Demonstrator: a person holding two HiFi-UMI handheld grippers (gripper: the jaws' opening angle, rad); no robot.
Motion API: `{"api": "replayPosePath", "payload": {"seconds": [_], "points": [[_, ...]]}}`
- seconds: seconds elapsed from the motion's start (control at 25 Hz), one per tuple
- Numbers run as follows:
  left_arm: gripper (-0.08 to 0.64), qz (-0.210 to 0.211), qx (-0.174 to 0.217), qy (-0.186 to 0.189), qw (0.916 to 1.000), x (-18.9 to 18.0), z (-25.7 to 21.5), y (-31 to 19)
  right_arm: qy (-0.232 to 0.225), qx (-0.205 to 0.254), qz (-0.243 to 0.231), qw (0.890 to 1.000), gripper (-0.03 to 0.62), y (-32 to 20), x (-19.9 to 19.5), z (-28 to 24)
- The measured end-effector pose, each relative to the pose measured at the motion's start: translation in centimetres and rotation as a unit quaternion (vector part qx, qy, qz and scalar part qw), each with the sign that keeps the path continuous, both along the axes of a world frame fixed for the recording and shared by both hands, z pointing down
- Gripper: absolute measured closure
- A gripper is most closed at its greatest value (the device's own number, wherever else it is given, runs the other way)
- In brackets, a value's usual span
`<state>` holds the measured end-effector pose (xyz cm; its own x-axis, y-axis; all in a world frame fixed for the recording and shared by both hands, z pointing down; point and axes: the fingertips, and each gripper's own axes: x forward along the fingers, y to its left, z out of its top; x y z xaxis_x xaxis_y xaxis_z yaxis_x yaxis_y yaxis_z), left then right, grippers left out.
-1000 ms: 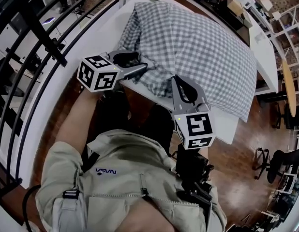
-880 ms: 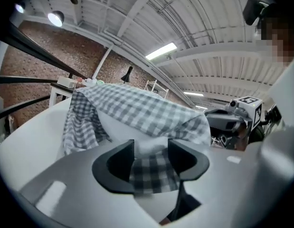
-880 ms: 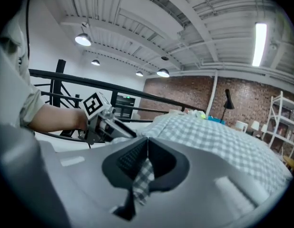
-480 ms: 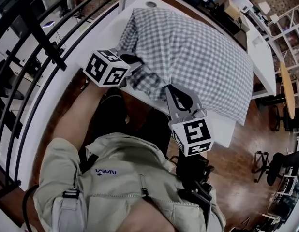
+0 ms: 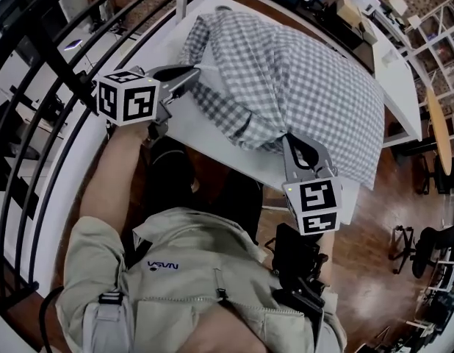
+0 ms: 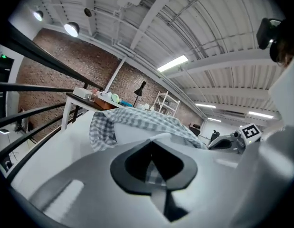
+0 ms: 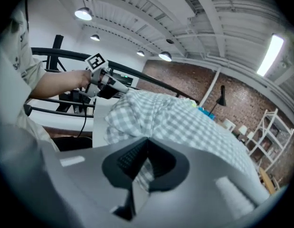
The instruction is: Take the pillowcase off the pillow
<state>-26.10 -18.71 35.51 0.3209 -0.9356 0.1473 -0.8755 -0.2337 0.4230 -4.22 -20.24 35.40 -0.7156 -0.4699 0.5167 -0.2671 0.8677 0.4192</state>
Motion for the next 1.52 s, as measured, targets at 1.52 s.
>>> {"api": "replayPosePath", "payload": {"seconds": [1.52], "points": [[0.546, 0.005, 0.038, 0.004, 0.9992, 1.3, -1.7, 3.4, -0.059, -0.078, 0.044, 0.994, 0.586, 1.4, 0.9, 1.7]]}}
